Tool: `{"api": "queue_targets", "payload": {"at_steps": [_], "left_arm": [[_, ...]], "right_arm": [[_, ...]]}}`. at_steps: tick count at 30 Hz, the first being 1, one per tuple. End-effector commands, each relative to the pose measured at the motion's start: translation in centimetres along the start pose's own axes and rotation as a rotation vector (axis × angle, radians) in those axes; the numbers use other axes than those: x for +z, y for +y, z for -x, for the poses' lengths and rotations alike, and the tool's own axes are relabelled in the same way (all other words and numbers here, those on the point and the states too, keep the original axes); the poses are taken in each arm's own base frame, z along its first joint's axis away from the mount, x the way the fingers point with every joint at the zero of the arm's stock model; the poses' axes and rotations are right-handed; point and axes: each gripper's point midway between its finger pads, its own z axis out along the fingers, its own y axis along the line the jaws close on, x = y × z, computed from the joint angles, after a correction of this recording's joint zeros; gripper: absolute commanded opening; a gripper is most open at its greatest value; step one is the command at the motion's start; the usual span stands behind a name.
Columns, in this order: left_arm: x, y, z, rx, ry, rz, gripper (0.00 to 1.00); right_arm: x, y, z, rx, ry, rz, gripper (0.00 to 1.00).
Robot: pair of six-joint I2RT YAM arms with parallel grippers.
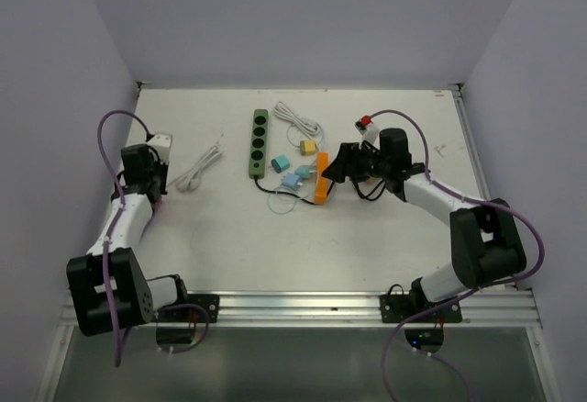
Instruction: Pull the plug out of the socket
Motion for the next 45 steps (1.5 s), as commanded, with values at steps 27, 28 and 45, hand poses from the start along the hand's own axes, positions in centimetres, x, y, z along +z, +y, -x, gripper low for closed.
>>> {"api": "queue_targets", "payload": {"at_steps": [27, 28, 45], "left_arm": [[6.2, -9.2, 4.4, 0.131, -0.049, -0.272, 0.61], [6.7, -9.7, 4.0, 0.126, -0.035, -0.288, 0.54], [6.7, -19.6, 14.4, 0.116, -0.226, -0.521, 0.00]], "right_arm": [[0.3, -0.8, -0.3, 0.002, 0.007, -0.019, 0.77], [0.3, -0.9, -0.3, 0.001, 0.007, -0.023, 0.77], [0.7, -1.3, -0.5, 0.013, 0.016, -0.031, 0.77]]}}
